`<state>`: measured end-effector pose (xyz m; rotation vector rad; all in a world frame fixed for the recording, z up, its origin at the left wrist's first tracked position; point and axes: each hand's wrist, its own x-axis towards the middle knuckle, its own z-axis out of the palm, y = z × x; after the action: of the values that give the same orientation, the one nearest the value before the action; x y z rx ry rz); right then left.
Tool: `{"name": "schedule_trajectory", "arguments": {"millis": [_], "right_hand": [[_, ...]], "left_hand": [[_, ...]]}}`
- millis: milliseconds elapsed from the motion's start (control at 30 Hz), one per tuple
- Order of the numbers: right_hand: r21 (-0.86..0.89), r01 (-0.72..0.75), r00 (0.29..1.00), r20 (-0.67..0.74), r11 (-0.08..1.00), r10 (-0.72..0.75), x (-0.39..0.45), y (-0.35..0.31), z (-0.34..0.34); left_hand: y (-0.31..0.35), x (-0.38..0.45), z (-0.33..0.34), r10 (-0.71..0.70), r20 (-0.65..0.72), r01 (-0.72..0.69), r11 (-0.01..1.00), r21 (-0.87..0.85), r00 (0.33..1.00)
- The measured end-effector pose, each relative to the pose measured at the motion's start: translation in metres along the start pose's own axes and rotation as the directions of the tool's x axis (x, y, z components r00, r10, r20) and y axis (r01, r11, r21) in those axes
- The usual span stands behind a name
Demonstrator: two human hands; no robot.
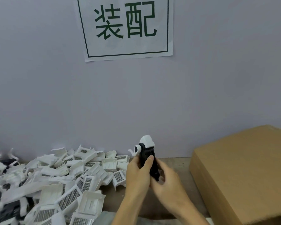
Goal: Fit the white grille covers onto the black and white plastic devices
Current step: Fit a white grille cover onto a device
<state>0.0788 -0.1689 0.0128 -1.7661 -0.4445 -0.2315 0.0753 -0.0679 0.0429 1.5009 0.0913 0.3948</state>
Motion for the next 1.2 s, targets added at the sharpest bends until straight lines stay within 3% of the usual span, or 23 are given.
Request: {"name": "schedule_trajectory", "arguments": {"millis": [100, 167, 267, 333, 400, 467, 500, 533, 600, 667, 733, 767, 833, 900, 933, 1100, 1200], "right_hand": [[0.301, -0.076, 0.994, -0.054, 0.951, 0.097, 0.005, -0.001, -0.008], [0.339, -0.081, 0.968, -0.197, 0.937, 0.155, 0.008, -0.003, -0.010], [0.290, -0.106, 0.872, -0.432, 0.951, 0.229, 0.011, -0.005, -0.013], [0.331, -0.141, 0.818, -0.492, 0.933, 0.298, 0.011, -0.007, -0.011], [0.298, -0.183, 0.783, -0.532, 0.937, 0.322, 0.011, -0.009, -0.009], [0.270, -0.118, 0.846, -0.477, 0.956, 0.239, 0.009, -0.013, -0.007], [0.305, -0.056, 0.902, -0.393, 0.951, 0.179, 0.008, -0.016, -0.007], [0.334, -0.009, 0.951, -0.288, 0.943, 0.111, 0.007, -0.018, -0.008], [0.283, 0.063, 0.982, -0.188, 0.957, -0.009, 0.005, -0.023, -0.008], [0.135, 0.080, 0.945, -0.326, 0.988, -0.032, 0.006, -0.022, -0.006], [0.051, -0.062, 0.920, -0.384, 0.997, 0.077, 0.005, -0.018, -0.003], [0.090, -0.170, 0.929, -0.319, 0.981, 0.190, 0.004, -0.016, -0.002], [0.280, -0.352, 0.924, -0.051, 0.893, 0.380, 0.003, -0.013, 0.001], [0.423, -0.448, 0.894, 0.209, 0.788, 0.396, -0.001, -0.017, 0.006], [0.438, -0.449, 0.892, 0.262, 0.779, 0.367, -0.002, -0.017, 0.009], [0.379, -0.407, 0.913, 0.196, 0.832, 0.357, 0.000, -0.013, 0.017], [0.451, -0.389, 0.920, 0.234, 0.803, 0.314, 0.001, -0.011, 0.017]], "left_hand": [[-0.004, 0.001, -0.005, 0.126, 0.091, -0.149, 0.934, 0.325, 0.988], [-0.008, -0.005, -0.001, 0.208, 0.257, -0.322, 0.757, 0.569, 0.944], [-0.009, -0.012, 0.008, 0.243, 0.357, -0.427, 0.627, 0.652, 0.902], [-0.009, -0.013, 0.013, 0.271, 0.383, -0.468, 0.570, 0.675, 0.883], [-0.010, -0.017, 0.017, 0.272, 0.424, -0.503, 0.418, 0.757, 0.864], [-0.014, -0.017, 0.020, 0.226, 0.379, -0.435, 0.314, 0.844, 0.897], [-0.014, -0.016, 0.018, 0.233, 0.274, -0.348, 0.388, 0.854, 0.933], [-0.011, -0.014, 0.014, 0.245, 0.128, -0.245, 0.543, 0.803, 0.961], [-0.005, -0.007, 0.002, 0.180, -0.132, -0.092, 0.863, 0.497, 0.975], [-0.001, 0.001, -0.012, 0.045, -0.243, -0.015, 0.992, 0.122, 0.969], [0.000, 0.009, -0.023, -0.153, -0.242, 0.092, 0.965, -0.246, 0.958], [0.000, 0.012, -0.027, -0.234, -0.189, 0.139, 0.901, -0.411, 0.954], [0.000, 0.013, -0.030, -0.306, -0.078, 0.198, 0.768, -0.609, 0.949], [-0.001, 0.012, -0.030, -0.350, -0.006, 0.258, 0.700, -0.666, 0.937], [-0.002, 0.011, -0.028, -0.352, 0.029, 0.283, 0.697, -0.659, 0.936], [-0.002, 0.003, -0.021, -0.269, 0.160, 0.307, 0.706, -0.639, 0.950], [-0.003, 0.002, -0.020, -0.256, 0.219, 0.336, 0.695, -0.636, 0.942]]}}
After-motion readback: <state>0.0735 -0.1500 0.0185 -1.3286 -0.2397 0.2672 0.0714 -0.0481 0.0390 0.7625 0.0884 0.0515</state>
